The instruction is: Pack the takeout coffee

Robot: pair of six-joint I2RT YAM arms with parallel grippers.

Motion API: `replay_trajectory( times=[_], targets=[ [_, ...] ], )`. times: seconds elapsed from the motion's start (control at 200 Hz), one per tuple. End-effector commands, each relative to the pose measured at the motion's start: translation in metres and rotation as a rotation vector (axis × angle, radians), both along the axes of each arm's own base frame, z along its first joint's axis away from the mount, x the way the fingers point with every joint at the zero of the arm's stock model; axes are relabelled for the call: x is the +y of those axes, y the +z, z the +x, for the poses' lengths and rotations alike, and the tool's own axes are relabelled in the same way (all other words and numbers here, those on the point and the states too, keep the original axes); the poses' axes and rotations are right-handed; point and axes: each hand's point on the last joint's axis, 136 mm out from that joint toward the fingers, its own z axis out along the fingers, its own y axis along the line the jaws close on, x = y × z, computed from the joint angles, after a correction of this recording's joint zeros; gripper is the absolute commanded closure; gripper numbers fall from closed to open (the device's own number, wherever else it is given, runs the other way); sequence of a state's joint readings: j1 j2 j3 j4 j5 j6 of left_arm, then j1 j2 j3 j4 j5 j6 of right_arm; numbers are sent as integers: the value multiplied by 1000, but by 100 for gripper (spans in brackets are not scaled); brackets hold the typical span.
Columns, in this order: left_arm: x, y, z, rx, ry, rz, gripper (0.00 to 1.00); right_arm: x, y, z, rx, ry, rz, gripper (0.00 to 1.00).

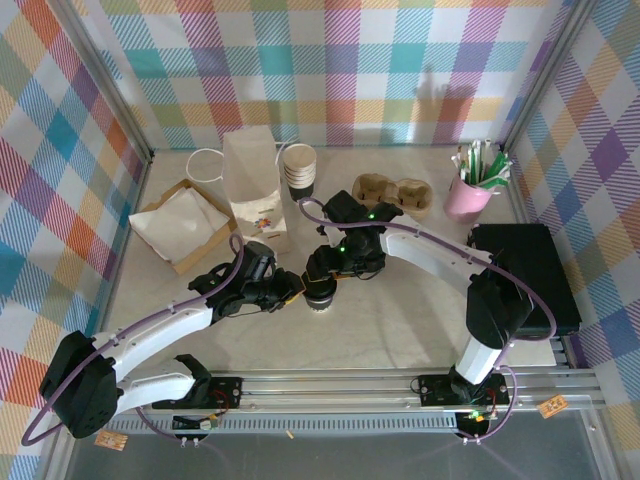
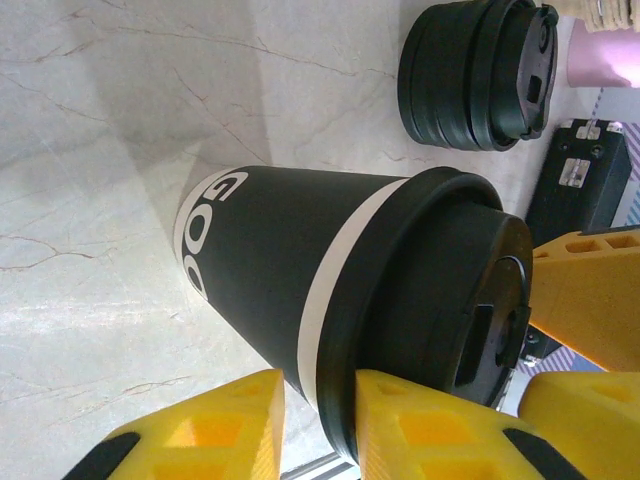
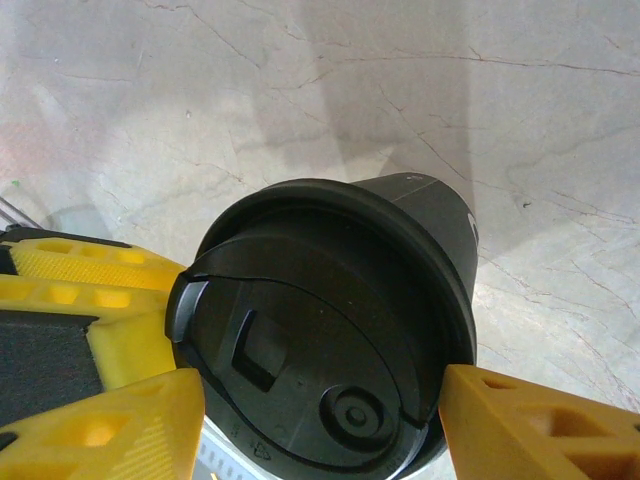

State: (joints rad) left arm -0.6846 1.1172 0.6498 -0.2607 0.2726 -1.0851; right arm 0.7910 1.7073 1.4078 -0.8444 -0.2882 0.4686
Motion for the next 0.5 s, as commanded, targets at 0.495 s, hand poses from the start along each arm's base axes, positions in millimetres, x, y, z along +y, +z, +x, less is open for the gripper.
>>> replay_trajectory(
  times=[0.495],
  targets=[
    [12,-17,-8,36,2,61,78,-9,-7,-7,43,-25,-58,35]
  ],
)
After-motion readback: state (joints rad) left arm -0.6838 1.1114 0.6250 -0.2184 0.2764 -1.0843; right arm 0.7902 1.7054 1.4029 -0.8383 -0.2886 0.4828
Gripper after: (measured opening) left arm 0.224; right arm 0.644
